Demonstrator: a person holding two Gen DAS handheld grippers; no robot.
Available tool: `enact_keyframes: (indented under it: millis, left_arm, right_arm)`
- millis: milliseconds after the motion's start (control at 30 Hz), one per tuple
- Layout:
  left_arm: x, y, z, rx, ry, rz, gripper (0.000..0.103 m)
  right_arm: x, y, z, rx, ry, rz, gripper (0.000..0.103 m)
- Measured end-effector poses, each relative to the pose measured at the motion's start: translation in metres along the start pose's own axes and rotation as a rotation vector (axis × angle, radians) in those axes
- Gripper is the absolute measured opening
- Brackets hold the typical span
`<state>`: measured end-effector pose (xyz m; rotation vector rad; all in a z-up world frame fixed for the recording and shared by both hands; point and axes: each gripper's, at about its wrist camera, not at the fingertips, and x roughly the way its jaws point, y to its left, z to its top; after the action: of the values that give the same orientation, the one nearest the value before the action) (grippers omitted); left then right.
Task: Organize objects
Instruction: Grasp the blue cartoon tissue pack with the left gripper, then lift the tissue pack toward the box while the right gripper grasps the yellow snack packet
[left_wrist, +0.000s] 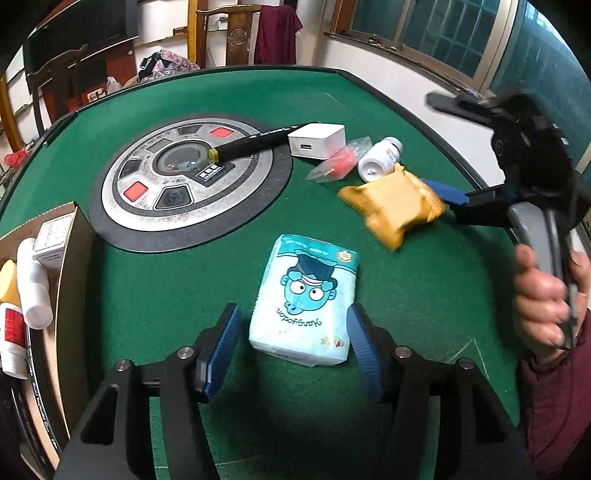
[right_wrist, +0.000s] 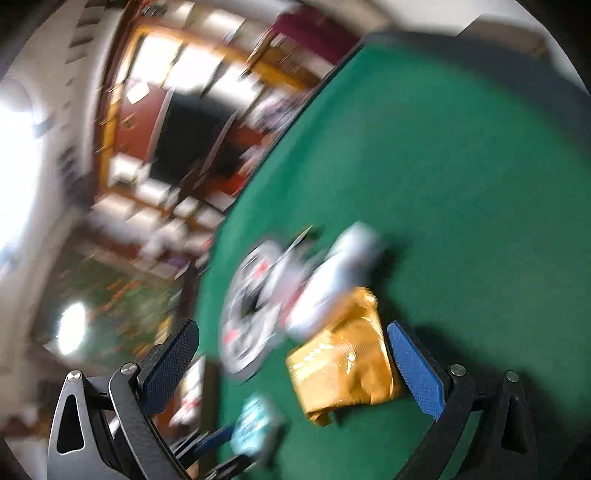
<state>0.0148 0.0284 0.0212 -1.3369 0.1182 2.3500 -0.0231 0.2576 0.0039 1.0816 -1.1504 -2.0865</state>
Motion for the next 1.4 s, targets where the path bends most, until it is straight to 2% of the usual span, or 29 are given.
enact_keyframes:
  millis: [33,67,167,233,333,433,500,633,667,733,833,1033,1133,1300,1400]
  left_arm:
    - [-0.001,0.002,-0.001,-0.004,-0.001,0.003,0.062]
    - [-0.001,0.003,0.0,-0.008,-0.004,0.003,0.063]
    - [0.004,0.0,0.003,0.005,-0.015,0.023,0.068]
    - [0.011,-0.005,0.004,0.04,-0.011,0.04,0.068]
    - [0.019,-0.018,0.006,0.106,-0.011,0.082,0.068]
    - [0.025,-0.027,0.011,0.146,-0.031,0.089,0.068]
    - [0.029,-0.029,0.014,0.145,-0.049,0.09,0.072]
    - [0.029,-0.027,0.013,0.119,-0.061,0.089,0.074]
    - [0.027,-0.026,0.011,0.114,-0.057,0.087,0.071]
    - [0.022,-0.026,0.007,0.118,-0.062,0.088,0.048]
    - [0.006,-0.022,0.0,0.089,-0.08,0.064,0.046]
    - [-0.053,-0.006,-0.018,0.003,-0.173,0.014,0.046]
    - [-0.083,0.007,-0.03,-0.043,-0.213,0.0,0.047]
    - [-0.12,0.038,-0.05,-0.092,-0.256,0.023,0.047]
    - [-0.137,0.059,-0.064,-0.128,-0.282,0.038,0.047]
  right_arm:
    - [0.006,0.005,-0.003,-0.019,0.04,0.044,0.103]
    - [0.011,0.011,-0.006,-0.046,0.057,0.047,0.103]
    - [0.017,0.022,-0.015,-0.133,0.038,-0.107,0.103]
    - [0.018,0.025,-0.017,-0.154,0.019,-0.164,0.103]
    - [0.016,0.024,-0.018,-0.158,-0.013,-0.209,0.103]
    - [0.013,0.024,-0.015,-0.159,-0.028,-0.232,0.103]
    - [0.01,0.023,-0.012,-0.165,-0.027,-0.238,0.103]
    - [0.01,0.022,-0.01,-0.174,-0.026,-0.263,0.103]
    - [0.01,0.021,-0.01,-0.173,-0.025,-0.265,0.103]
    - [0.008,0.02,-0.01,-0.169,-0.024,-0.267,0.103]
    - [0.007,0.019,-0.009,-0.169,-0.025,-0.268,0.103]
    - [0.009,0.03,-0.018,-0.243,-0.02,-0.292,0.103]
    - [0.022,0.042,-0.029,-0.322,0.01,-0.359,0.103]
    - [0.051,0.059,-0.054,-0.468,0.055,-0.62,0.103]
    - [0.065,0.064,-0.063,-0.539,0.069,-0.711,0.102]
